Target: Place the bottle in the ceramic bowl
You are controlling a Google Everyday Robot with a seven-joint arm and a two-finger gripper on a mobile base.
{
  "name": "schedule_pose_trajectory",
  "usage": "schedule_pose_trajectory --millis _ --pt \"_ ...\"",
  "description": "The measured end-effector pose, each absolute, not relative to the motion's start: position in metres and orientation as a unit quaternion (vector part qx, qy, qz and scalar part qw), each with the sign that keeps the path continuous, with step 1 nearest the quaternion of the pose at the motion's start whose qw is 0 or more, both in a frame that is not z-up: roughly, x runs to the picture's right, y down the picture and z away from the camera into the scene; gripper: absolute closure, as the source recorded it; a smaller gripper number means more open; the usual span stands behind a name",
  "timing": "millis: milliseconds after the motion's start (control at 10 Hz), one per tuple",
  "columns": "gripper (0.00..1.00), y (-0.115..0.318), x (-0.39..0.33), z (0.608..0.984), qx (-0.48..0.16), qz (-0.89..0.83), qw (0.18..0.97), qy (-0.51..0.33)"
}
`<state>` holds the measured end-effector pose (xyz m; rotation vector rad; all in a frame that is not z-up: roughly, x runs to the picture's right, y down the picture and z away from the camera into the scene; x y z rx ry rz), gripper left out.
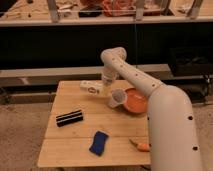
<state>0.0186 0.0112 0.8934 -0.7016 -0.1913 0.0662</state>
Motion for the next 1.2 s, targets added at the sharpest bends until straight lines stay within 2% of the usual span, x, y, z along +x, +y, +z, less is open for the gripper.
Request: schedule_pose_trajectory --millis 1200 --pt "1.0 0.014 0.135 0.884 -0.343 0.126 0.928 -0.076"
